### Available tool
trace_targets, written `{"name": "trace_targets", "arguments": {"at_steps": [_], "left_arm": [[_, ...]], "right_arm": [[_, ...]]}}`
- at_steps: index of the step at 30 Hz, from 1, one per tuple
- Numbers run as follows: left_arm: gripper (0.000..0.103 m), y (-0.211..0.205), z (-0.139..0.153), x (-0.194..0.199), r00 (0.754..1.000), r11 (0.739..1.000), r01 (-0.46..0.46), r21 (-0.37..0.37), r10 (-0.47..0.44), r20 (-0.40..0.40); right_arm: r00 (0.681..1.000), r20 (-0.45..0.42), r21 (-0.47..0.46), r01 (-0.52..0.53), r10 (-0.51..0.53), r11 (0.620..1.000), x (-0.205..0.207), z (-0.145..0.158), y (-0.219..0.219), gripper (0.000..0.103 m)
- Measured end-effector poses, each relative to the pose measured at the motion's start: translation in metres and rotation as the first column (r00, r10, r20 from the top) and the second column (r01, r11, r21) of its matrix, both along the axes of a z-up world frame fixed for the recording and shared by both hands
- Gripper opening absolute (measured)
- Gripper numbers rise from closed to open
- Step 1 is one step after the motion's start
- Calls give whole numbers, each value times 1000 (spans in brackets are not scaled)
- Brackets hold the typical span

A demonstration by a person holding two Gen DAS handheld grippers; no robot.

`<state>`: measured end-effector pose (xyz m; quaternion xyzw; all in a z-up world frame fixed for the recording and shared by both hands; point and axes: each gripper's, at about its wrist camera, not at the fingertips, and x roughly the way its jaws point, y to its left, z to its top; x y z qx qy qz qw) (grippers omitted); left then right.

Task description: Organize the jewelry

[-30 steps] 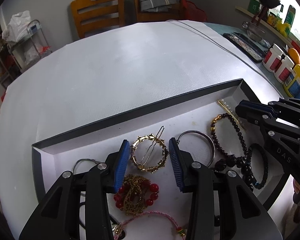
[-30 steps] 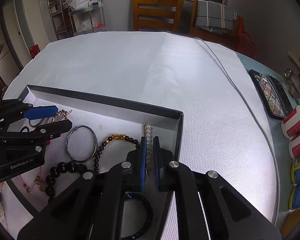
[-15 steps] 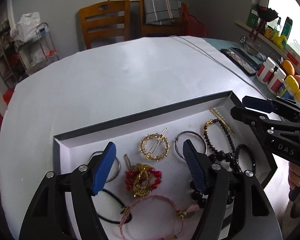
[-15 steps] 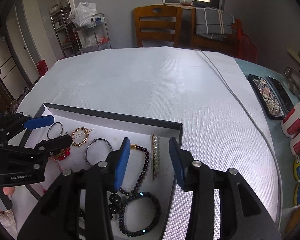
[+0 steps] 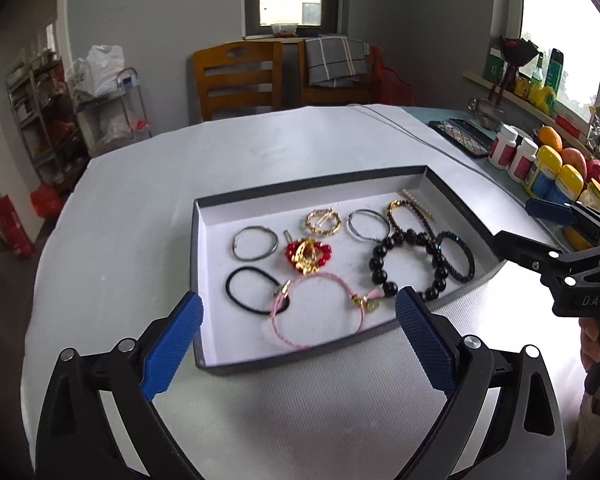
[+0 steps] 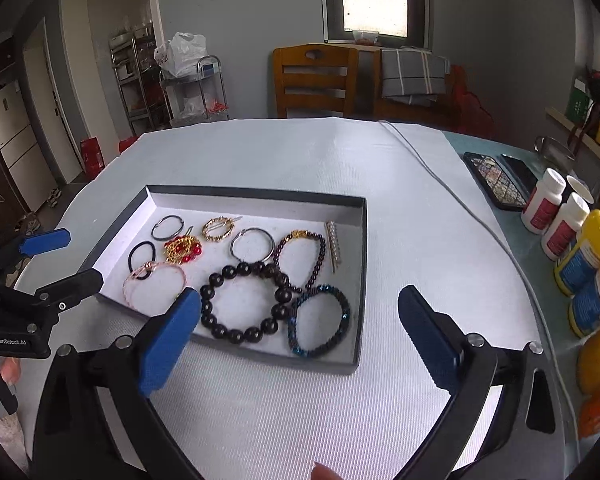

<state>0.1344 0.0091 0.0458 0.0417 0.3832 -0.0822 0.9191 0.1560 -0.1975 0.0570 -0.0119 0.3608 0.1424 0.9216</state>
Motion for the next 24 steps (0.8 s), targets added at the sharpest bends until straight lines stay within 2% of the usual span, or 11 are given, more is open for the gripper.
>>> {"name": "trace_targets", "arguments": {"at_steps": [3,7,9,16,24], "left_arm": [[99,0,-14,-15,999,999,-26,31,25,22],[99,2,-29,-27,999,999,-34,12,34,20],[99,0,-35,-29,999,999,-46,19,45,23],[99,8,-37,-26,995,997,-78,-6,78,63],[99,3,-38,-25,995,998,-68,15,67,70]], "right_arm": [[1000,-6,-5,27,-27,1000,-16,-16,1,97],[998,-16,-69,51,-53,996,-25,-36,9,97],[999,-8,-50,37,-38,998,-28,-41,11,97],[996,81,-51,38,-34,998,-34,-45,15,97],[996,83,-39,20,-16,999,-35,-45,12,97]]}}
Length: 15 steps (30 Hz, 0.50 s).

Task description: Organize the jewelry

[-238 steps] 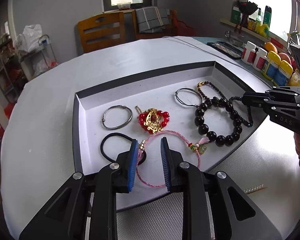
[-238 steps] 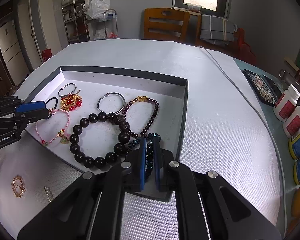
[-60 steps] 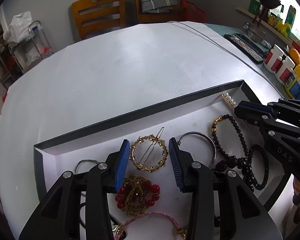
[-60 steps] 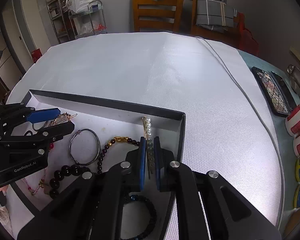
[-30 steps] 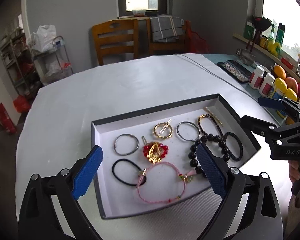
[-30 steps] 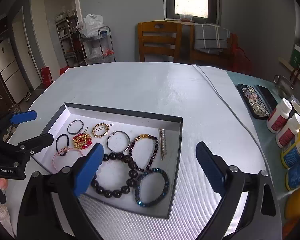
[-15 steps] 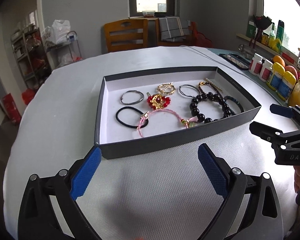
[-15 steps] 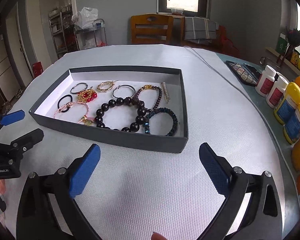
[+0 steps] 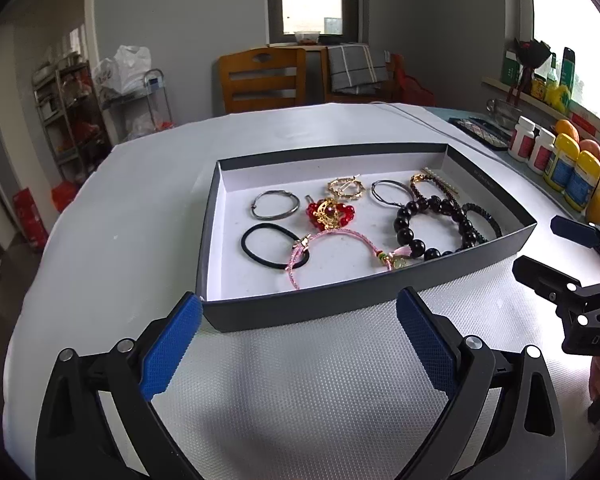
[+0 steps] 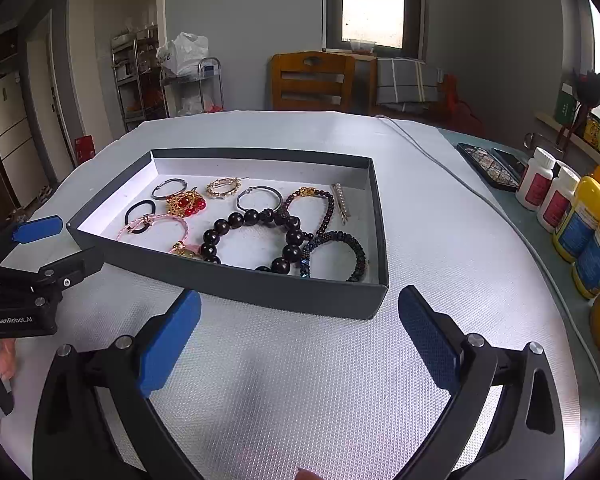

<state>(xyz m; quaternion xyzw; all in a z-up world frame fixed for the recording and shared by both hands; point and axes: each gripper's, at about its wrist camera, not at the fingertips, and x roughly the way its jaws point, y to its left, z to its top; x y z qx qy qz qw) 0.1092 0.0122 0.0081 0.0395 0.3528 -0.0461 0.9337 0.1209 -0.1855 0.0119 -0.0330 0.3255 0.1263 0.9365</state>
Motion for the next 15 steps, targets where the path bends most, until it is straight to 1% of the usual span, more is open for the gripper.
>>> {"name": "trace_targets", "arguments": {"at_steps": [4,8,15], "left_arm": [[99,-1,2,-2,1000,1000,0,8,0,17],[99,0,2,-2,1000,1000,-2,-1,2,13],[99,0,3,-2,1000,1000,1,5,-1,17]], "right_arm": [[1000,6,5,2,-2,1000,-1,1,-1,97],[1000,8,13,8,-8,1000,-1,2,-2,97],[1000,10,6,10,-10,1000,-1,2,-2,97]]}}
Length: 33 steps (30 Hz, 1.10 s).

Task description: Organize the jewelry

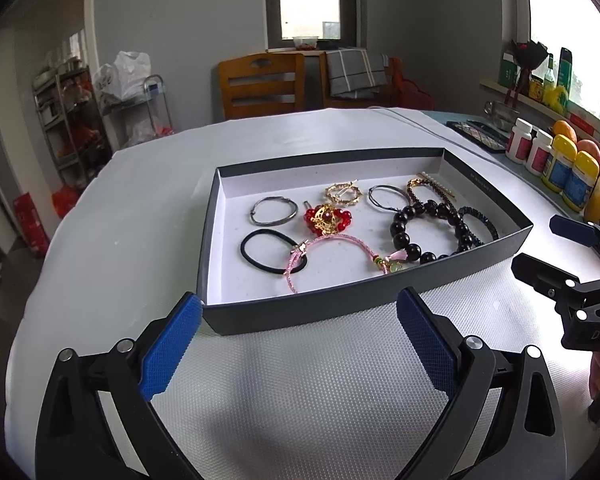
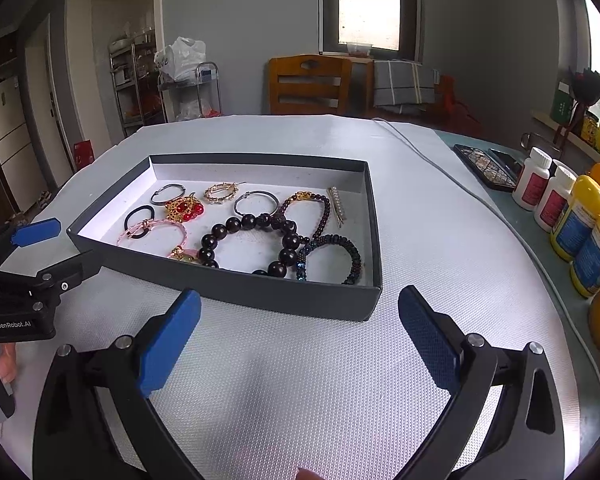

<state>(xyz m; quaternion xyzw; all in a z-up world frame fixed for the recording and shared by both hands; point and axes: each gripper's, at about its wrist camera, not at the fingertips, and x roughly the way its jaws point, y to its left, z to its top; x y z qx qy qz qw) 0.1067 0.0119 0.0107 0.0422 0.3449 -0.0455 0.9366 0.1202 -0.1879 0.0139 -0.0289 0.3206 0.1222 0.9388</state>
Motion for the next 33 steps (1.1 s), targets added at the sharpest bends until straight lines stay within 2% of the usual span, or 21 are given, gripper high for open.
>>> {"name": "trace_targets", "arguments": {"at_steps": [33], "left_arm": [[100,-3,1,-1,1000,1000,2,6,-2,3]], "right_arm": [[1000,5,-25,-9,9,1000,-1,0,4,97]]}}
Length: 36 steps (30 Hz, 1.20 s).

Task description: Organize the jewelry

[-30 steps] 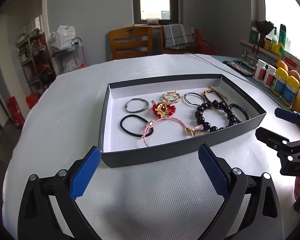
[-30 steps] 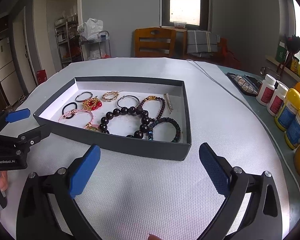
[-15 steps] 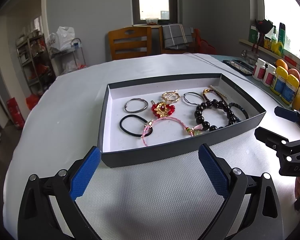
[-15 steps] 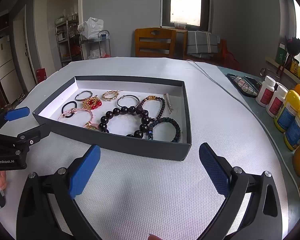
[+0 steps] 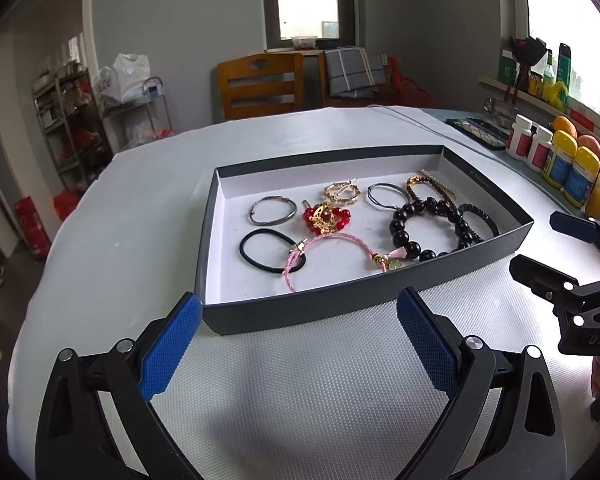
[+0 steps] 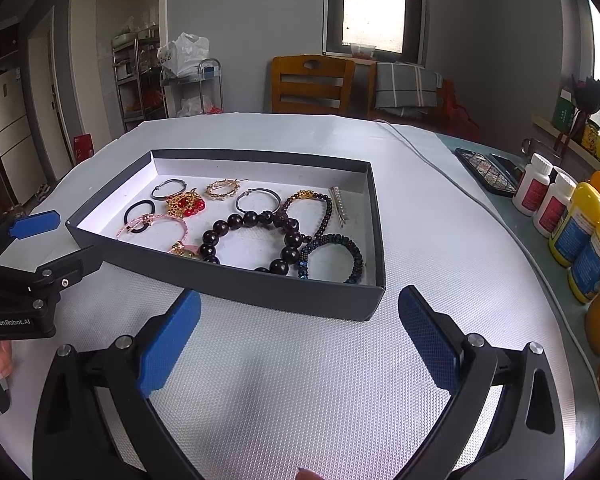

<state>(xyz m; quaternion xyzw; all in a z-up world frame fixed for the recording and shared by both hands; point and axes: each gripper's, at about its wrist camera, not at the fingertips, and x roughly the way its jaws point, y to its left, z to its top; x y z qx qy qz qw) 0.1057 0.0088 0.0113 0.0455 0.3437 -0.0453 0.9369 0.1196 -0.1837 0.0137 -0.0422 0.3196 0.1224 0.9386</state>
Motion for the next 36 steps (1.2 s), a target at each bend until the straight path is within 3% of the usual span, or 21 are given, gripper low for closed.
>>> {"name": "trace_targets", "arguments": {"at_steps": [36], "left_arm": [[100,3,-4,-2,1000,1000,12,26,-12,-2]], "right_arm": [[1000,-12,-11,-11,11,1000,1,-3,2,97]]}}
